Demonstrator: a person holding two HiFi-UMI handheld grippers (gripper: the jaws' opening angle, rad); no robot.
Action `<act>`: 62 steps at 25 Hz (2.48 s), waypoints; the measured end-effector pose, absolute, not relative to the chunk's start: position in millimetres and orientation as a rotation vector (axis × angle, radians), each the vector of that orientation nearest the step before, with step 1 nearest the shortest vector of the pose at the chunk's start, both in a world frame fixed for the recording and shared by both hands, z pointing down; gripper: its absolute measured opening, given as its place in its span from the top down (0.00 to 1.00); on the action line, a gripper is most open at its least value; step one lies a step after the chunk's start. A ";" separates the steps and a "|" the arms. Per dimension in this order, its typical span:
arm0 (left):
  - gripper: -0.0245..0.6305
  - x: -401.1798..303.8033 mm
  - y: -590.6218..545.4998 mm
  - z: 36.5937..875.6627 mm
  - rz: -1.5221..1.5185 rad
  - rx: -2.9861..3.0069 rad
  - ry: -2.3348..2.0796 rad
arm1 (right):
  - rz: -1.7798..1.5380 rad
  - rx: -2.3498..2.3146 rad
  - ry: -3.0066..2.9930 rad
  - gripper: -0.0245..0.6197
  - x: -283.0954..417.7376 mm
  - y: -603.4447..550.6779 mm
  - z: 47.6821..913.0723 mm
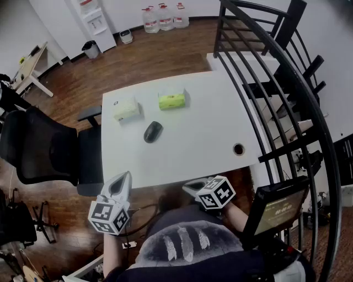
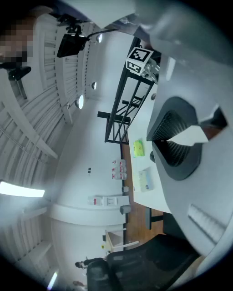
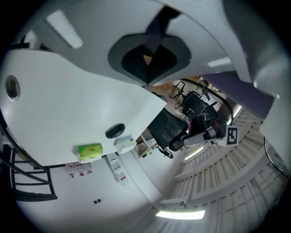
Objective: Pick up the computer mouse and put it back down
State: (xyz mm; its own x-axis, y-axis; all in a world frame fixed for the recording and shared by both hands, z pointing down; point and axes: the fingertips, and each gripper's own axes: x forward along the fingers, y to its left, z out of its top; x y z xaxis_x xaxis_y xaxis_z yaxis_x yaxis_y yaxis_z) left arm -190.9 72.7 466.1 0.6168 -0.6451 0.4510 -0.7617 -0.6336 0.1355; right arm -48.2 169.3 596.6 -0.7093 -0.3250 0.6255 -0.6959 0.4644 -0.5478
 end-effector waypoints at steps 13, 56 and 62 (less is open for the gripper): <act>0.92 -149.2 67.6 413.2 0.700 2.715 -1.259 | 1.203 0.817 -2.245 0.96 -12.7 174.2 608.4; 0.31 -66.6 -139.6 695.1 1.330 2.298 -0.702 | 1.248 0.904 -2.107 0.96 42.9 30.3 622.0; 0.31 -61.0 -141.0 716.1 1.383 2.258 -0.657 | 1.277 0.909 -2.086 0.96 45.2 26.4 628.3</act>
